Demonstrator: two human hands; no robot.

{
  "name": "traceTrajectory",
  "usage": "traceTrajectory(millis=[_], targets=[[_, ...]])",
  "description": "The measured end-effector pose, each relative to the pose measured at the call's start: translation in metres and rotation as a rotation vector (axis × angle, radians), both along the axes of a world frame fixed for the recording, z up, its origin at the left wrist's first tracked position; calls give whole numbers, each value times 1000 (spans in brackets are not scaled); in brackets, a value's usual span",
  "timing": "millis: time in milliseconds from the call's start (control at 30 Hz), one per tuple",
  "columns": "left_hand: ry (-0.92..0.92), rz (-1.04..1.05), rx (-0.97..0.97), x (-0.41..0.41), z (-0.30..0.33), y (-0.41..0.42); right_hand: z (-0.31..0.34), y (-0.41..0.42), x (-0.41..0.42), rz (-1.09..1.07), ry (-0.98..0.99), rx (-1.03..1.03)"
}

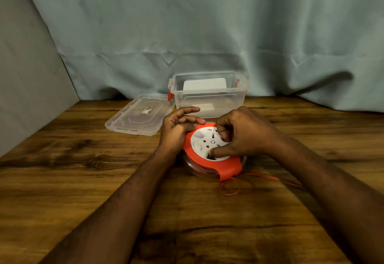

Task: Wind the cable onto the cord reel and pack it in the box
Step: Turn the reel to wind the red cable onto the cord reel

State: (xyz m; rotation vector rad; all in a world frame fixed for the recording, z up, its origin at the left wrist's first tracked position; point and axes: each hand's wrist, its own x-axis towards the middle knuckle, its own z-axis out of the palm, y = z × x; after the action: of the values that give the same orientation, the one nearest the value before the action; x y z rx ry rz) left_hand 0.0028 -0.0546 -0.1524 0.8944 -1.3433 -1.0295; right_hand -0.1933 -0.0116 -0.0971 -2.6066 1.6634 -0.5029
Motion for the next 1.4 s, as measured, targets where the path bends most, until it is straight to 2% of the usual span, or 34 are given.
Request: traceTrajectory(millis=[267,567,1033,1167,1400], targets=[[5,-22,8,1,-2,-2,-12,-2,16,36,-82,3],[49,-15,13,1,0,-1,-20,-1,22,105,-92,-120],[5,-15,-31,1,-2,-3,5,-13,-19,217,-161,281],[14,-24,-34,0,-2,-2,4,-13,-20,225,-223,266],[14,-23,-35,-1,-1,-1,5,-5,-14,155,-161,150]])
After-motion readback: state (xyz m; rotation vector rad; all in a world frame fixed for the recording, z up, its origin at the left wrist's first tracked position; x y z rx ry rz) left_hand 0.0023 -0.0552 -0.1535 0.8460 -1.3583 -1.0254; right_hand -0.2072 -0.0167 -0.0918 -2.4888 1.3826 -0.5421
